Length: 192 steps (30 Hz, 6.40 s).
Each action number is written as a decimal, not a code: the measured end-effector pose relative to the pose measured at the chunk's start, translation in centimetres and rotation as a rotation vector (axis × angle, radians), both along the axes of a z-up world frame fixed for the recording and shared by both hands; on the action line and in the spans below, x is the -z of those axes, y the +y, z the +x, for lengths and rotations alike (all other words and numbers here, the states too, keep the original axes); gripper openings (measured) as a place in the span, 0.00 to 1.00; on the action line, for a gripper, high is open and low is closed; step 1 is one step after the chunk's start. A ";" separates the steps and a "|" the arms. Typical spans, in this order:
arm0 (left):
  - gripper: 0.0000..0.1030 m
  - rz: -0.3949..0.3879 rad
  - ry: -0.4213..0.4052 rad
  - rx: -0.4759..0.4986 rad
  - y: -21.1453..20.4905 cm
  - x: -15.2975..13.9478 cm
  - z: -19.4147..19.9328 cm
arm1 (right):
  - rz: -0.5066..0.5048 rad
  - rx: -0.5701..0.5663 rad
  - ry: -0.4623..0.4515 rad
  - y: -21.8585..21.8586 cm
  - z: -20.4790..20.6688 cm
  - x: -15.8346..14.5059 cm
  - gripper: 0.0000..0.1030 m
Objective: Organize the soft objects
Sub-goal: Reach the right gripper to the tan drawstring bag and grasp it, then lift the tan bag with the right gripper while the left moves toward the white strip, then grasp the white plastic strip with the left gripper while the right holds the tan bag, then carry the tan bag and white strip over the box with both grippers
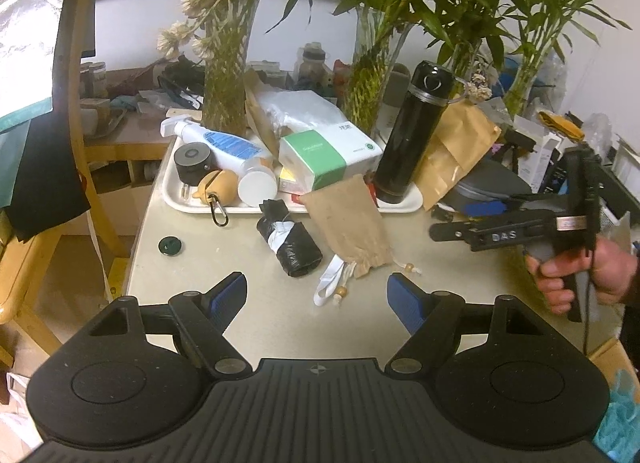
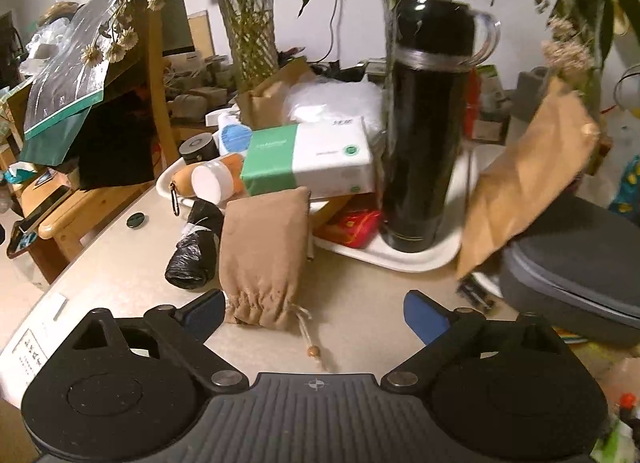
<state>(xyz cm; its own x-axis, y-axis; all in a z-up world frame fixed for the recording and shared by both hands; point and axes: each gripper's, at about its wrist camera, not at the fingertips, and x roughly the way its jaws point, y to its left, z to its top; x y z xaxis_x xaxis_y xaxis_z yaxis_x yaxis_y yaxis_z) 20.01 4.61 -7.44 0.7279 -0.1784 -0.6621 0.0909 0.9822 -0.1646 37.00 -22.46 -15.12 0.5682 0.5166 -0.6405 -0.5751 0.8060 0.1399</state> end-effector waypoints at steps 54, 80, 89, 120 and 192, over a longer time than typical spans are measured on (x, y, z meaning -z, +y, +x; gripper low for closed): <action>0.75 0.007 0.037 -0.012 0.1 0.8 1.2 | 0.012 0.013 0.021 -0.1 1.5 -4.8 0.05; 0.74 0.072 -0.032 0.213 -3.2 2.0 3.4 | 0.102 0.213 -0.025 -8.6 -8.9 -8.5 0.05; 0.74 0.124 -0.030 0.282 -3.5 3.5 5.4 | 0.149 0.263 -0.021 -10.3 -9.6 -8.7 0.05; 0.37 0.338 0.107 0.480 -5.4 12.8 11.7 | 0.113 0.194 -0.023 -9.3 -9.2 -8.6 0.05; 0.03 0.059 -0.147 0.215 -2.9 -2.6 -5.9 | 0.342 0.126 -0.059 -9.8 -16.8 -13.3 0.05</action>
